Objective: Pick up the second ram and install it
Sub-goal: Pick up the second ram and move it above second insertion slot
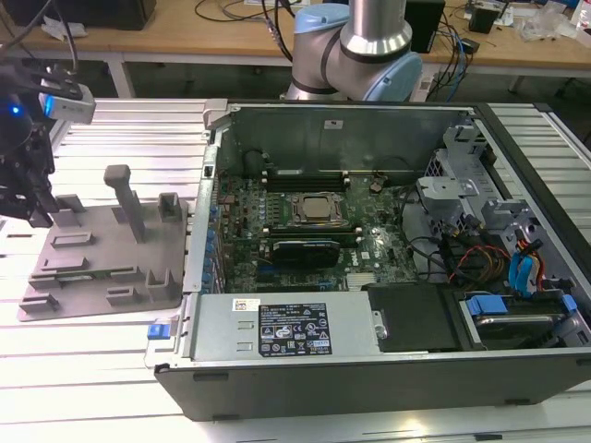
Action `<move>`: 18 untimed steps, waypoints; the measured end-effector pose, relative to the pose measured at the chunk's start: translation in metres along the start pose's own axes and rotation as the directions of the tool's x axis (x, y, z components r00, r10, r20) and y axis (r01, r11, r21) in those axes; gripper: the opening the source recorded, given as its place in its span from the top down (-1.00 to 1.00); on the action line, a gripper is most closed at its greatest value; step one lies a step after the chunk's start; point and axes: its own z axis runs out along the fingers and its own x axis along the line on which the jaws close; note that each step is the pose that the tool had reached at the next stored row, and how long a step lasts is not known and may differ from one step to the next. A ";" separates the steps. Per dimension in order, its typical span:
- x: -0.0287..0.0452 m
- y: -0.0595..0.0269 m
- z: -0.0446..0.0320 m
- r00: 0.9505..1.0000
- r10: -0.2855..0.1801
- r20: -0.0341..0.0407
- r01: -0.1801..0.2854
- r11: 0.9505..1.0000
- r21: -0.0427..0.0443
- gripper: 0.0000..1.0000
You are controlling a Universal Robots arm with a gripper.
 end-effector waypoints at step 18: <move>0.0023 -0.0008 0.0192 1.000 0.000 0.000 0.000 1.000 0.000 0.44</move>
